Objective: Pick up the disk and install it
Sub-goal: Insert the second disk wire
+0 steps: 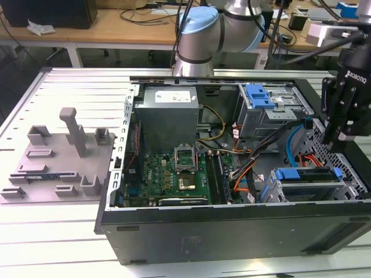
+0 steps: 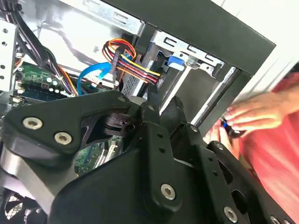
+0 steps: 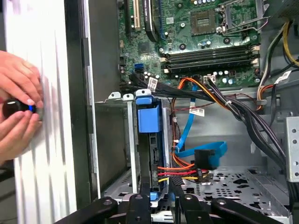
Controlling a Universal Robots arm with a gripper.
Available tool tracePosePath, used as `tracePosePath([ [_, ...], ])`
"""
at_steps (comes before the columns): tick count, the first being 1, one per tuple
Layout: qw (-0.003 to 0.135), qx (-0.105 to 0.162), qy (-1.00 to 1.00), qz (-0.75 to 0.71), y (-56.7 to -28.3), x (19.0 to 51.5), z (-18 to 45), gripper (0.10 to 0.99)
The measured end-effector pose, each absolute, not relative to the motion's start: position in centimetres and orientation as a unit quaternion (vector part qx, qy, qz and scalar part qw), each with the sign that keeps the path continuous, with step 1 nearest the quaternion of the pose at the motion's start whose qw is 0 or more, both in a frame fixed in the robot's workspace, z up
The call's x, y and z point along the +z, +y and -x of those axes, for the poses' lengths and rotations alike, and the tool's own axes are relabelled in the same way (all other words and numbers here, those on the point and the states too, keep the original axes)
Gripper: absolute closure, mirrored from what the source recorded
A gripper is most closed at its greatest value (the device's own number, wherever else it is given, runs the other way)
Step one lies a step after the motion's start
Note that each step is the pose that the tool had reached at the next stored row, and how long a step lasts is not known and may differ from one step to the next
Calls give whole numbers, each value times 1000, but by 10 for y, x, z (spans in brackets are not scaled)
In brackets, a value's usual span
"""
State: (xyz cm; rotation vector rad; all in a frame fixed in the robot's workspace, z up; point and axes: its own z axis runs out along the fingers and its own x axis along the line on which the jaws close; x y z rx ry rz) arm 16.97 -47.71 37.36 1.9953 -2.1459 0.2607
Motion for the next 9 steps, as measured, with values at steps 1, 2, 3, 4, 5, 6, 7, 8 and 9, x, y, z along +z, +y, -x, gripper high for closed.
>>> tracePosePath([
  [1, 112, 100, -724, -673, -468, 374, -170, 784],
  [2, 120, 108, -723, -672, -458, 374, -170, 784],
  [3, 127, 116, -722, -670, -446, 373, -170, 773],
  [4, 129, 118, -722, -670, -441, 373, -170, 655],
  [5, 131, 120, -721, -670, -436, 373, -170, 655],
  [6, 133, 122, -721, -669, -432, 372, -170, 588],
  [7, 137, 126, -720, -668, -425, 372, -170, 588],
  [8, 138, 127, -720, -668, -423, 372, -170, 588],
  [9, 139, 129, -720, -668, -420, 372, -170, 588],
])
